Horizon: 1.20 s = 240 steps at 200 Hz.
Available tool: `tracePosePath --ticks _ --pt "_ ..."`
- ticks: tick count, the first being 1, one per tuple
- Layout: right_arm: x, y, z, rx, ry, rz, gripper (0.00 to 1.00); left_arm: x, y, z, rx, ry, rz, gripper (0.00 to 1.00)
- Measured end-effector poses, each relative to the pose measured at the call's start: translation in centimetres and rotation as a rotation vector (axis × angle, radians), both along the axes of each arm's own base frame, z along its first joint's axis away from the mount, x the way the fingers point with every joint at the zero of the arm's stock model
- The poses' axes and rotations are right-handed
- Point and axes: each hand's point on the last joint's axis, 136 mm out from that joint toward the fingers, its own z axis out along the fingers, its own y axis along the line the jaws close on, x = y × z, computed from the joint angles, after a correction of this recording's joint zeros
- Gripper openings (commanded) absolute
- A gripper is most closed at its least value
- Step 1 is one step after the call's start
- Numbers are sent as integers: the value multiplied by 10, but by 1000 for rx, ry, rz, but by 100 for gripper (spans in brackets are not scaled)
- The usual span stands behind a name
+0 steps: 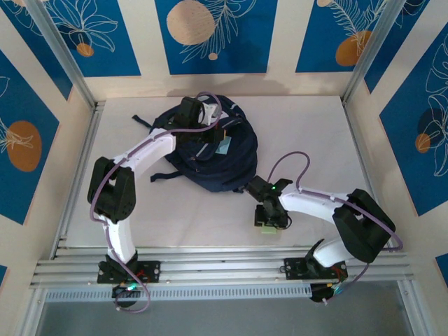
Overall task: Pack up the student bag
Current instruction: Pick up the loose stationery from the bottom-center of the table, then place the loose stationery in the student bag.
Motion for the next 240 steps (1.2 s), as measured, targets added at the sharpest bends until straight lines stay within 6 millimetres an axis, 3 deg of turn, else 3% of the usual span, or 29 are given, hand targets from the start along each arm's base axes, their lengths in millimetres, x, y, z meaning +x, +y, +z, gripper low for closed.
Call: tracePosePath --ticks 65,90,120,141,167,199,240 --pt "4 -3 4 19 -17 -32 48 0 0 -1 0 1 -1 0" --pt "16 -10 24 54 -52 -68 49 -1 0 -1 0 1 -1 0" --pt "59 2 75 193 -183 -100 50 -1 0 -1 0 1 -2 0" --pt "100 15 113 293 -293 -99 50 -1 0 -1 -3 1 -3 0" --pt "150 33 141 365 -367 -80 50 -1 -1 -1 -4 0 -4 0" --pt "196 63 151 436 -412 -47 50 -1 -1 0 -8 -1 -7 0" --pt "228 91 132 504 -387 -57 50 -2 -4 0 -32 11 -8 0"
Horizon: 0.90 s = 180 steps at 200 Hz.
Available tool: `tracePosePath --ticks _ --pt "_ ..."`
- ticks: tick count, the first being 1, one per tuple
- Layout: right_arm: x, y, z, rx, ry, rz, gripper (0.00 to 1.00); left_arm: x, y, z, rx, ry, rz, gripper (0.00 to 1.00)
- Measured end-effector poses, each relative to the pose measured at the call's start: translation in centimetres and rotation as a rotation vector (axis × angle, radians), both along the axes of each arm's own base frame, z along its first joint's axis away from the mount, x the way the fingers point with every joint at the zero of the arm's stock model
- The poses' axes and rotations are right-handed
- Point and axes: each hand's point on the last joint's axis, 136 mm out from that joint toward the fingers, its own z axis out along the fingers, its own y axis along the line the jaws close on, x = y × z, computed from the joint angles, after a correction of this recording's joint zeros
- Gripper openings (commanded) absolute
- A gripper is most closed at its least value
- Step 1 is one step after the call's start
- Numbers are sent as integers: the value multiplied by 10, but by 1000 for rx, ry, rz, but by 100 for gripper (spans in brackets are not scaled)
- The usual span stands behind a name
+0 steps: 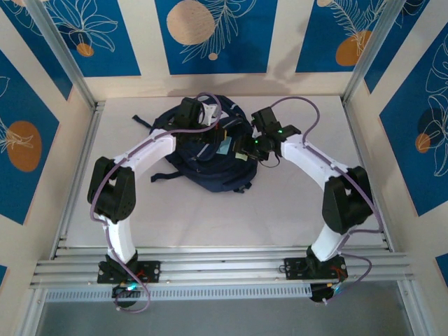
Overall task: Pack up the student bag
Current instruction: Place the loose stationery in the student bag.
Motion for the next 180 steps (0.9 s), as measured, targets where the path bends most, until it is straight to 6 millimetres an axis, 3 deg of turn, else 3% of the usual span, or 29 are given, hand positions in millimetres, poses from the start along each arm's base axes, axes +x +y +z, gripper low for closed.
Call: tracePosePath --ticks 41,66,81,97,116,135,180 --pt "30 30 -15 99 25 2 53 -1 -1 1 -11 9 0 0" --pt "37 36 -23 134 59 -9 82 5 5 3 -14 -1 28 0" --pt "40 37 -25 153 76 -15 86 7 8 7 -19 -7 39 0" --pt "40 38 -24 168 80 -14 79 7 9 10 -22 -14 41 0" --pt "43 42 -20 206 71 -13 56 6 8 11 -27 -12 37 0" --pt "47 50 -16 265 55 -11 42 4 6 9 -28 -6 32 0" --pt "57 65 -11 355 56 -13 36 8 7 10 -41 -6 55 0"
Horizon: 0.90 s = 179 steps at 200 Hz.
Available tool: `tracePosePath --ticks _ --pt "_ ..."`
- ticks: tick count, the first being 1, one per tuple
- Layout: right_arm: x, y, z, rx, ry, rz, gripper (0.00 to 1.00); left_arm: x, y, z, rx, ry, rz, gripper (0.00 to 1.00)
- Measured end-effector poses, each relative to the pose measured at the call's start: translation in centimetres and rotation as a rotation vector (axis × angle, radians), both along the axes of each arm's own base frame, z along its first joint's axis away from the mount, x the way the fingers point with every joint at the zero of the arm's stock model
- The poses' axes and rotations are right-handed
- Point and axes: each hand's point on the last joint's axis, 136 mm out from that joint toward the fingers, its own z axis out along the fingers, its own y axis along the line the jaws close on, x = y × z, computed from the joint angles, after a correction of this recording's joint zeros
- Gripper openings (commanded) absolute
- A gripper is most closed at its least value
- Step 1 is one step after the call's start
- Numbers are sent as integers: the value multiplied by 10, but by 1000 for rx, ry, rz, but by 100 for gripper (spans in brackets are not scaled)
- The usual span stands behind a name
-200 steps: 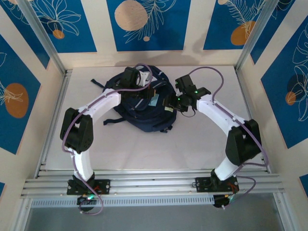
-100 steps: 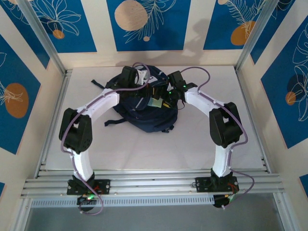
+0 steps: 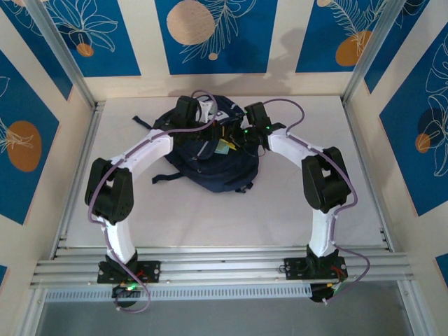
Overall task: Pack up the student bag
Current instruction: Place the loose stationery in the student bag.
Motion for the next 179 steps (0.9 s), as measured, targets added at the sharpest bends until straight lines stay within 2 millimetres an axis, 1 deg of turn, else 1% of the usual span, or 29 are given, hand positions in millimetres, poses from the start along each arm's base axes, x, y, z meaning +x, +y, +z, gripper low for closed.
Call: tracePosePath --ticks 19,41,56,77,88,97,112,122,133,143,156,164,179 --pt "2 2 -1 4 4 1 37 1 1 -1 -5 3 10 0" --pt "1 -2 -3 -2 6 -3 43 1 1 -1 -9 5 12 0" --pt "-8 -9 -5 -13 9 2 48 -1 -1 -2 -13 12 3 0" --pt "-28 -26 3 -54 9 9 53 -4 -4 -6 -15 22 -2 0" --pt "-37 -33 12 -74 -7 20 55 -5 -4 -7 -18 23 0 7" --pt "-43 -38 25 -89 -31 28 56 -5 -4 -9 -21 25 3 13" --pt "-52 -44 44 -110 -77 40 56 -5 -5 -11 -33 28 6 34" --pt "-58 -48 51 -126 -96 43 56 -8 -5 -11 -49 42 14 45" --pt "-65 -51 52 -146 -98 46 56 -11 -3 -10 -60 37 12 55" --pt "-72 -53 48 -168 -88 47 56 -14 4 -7 -81 42 33 58" --pt "-82 -53 38 -199 -59 54 57 -19 13 -3 -102 38 53 59" --pt "-88 -50 32 -217 -44 62 58 -21 23 -2 -114 35 73 60" --pt "-100 -41 25 -240 -21 78 60 -22 46 -3 -130 35 126 60"
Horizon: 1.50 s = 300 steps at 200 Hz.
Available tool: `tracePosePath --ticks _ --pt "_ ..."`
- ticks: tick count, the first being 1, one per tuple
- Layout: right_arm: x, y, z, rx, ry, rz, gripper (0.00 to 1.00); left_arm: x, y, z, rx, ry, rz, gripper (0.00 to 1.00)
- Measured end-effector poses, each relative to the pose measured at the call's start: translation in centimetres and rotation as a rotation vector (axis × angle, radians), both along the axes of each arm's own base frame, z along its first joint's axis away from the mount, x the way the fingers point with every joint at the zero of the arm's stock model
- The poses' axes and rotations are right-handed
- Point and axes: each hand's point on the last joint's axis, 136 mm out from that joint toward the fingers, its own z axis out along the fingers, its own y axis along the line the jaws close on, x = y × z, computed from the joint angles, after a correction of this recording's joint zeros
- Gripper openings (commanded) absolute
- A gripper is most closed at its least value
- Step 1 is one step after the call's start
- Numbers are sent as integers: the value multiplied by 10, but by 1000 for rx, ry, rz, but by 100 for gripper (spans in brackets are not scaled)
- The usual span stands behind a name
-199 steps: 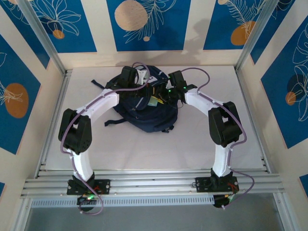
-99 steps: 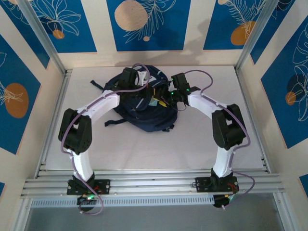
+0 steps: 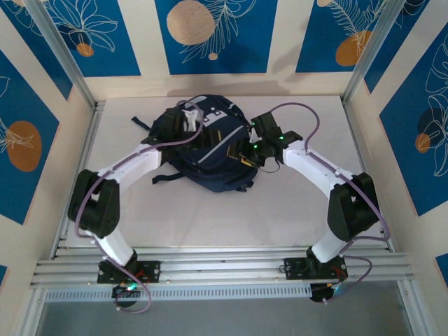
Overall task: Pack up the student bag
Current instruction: Place the loose stationery in the student bag, then zip the student bag at the center of the table.
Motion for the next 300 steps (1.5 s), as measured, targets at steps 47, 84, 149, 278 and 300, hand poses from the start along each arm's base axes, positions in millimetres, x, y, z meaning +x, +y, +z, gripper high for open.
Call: tracePosePath --ticks 47,84,149,278,300 --pt "-23 39 -10 -35 12 35 62 -7 64 -43 25 69 158 57" --pt "-8 29 -21 -74 6 -17 69 -26 71 -77 68 94 136 59" --pt "7 18 -27 -76 -25 -56 72 -18 63 -88 87 48 73 58" --pt "11 29 -54 -68 1 -18 75 -26 55 -99 237 -25 -86 40" --pt "12 31 -56 -62 5 -14 75 -32 55 -103 255 -24 -100 38"
